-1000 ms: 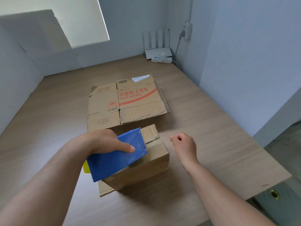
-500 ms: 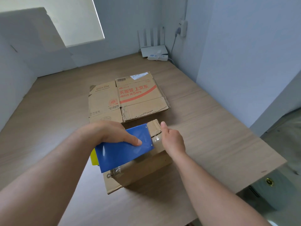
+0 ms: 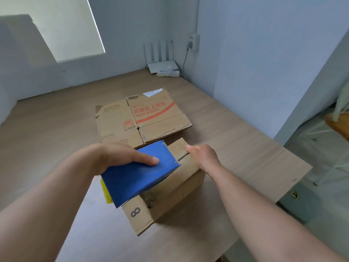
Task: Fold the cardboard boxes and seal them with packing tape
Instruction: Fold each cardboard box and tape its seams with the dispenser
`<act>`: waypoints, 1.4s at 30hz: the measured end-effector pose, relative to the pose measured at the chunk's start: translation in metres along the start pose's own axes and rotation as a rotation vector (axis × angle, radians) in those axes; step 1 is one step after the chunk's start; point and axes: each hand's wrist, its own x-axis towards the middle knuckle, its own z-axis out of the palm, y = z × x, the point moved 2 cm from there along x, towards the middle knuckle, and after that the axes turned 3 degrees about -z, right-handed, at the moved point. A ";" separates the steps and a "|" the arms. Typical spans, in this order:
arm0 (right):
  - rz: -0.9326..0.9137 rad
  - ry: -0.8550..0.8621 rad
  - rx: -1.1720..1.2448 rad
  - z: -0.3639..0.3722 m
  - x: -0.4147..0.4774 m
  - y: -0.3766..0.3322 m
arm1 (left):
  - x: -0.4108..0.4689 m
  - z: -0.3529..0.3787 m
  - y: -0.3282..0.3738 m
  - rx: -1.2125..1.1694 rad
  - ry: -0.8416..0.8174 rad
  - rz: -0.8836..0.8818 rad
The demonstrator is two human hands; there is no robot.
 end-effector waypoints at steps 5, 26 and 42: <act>-0.030 0.011 0.026 -0.002 -0.001 0.001 | -0.013 -0.009 -0.104 -0.114 -0.194 -0.069; -0.046 0.061 -0.025 0.000 -0.002 -0.001 | -0.032 -0.001 -0.154 -0.161 -0.072 0.013; -0.094 0.061 -0.035 0.002 -0.004 -0.001 | -0.005 0.007 -0.141 -0.204 0.031 -0.176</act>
